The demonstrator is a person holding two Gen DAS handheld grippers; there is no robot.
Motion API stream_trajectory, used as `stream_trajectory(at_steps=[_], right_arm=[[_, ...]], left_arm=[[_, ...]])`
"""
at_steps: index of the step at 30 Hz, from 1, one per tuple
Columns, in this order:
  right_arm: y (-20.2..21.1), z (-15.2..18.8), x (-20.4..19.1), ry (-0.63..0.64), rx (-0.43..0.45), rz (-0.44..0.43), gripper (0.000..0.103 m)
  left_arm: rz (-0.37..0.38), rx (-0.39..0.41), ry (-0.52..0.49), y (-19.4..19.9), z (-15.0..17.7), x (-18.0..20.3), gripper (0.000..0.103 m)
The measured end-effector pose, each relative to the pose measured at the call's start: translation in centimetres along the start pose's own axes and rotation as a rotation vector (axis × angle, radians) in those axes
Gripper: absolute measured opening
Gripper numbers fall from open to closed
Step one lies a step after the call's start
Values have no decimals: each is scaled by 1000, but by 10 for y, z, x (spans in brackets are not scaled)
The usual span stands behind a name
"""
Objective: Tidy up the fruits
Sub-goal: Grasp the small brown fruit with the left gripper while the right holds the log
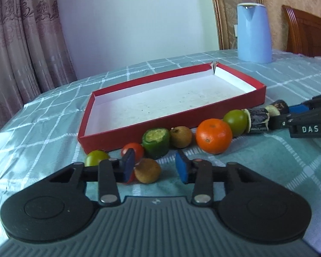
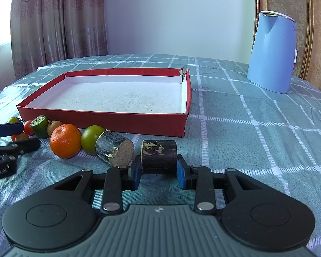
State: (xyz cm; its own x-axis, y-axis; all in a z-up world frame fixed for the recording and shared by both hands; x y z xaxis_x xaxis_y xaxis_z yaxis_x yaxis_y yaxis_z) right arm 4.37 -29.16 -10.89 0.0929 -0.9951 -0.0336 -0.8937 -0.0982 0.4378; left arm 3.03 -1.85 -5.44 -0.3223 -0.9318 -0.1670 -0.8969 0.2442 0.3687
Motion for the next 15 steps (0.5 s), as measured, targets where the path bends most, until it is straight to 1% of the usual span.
stream_trajectory(at_steps=[3,8,9,12,15], right_arm=[[0,0,0,-1,0,0,32],[0,0,0,-1,0,0,32],[0,0,0,-1,0,-1,32],[0,0,0,-1,0,0,32],[0,0,0,0,0,0,32]], left_arm=[[10,-5,3,1,1,-3,35],[3,-29,-86,-11,-2,3,36],[5,-41,-83,-9,-2,4,36],[3,-41,-71,6,2,6,35],[12,-48,-26,13,3,3,33]])
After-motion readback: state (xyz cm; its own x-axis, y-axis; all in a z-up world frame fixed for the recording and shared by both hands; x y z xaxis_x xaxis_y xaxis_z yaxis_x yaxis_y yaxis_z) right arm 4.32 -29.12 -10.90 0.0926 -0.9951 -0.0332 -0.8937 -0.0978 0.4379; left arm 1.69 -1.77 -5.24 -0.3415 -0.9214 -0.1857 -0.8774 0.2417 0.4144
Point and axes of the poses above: each gripper's, at about its wrist camera, not at the fingertips, and y roughly against the way its jaws point, x to its right, z to its underside, the point moved 4 cm from there along -y, roughly the way its jaws point, and after that the axes turned 8 degrees about x, right-handed, at the moved point
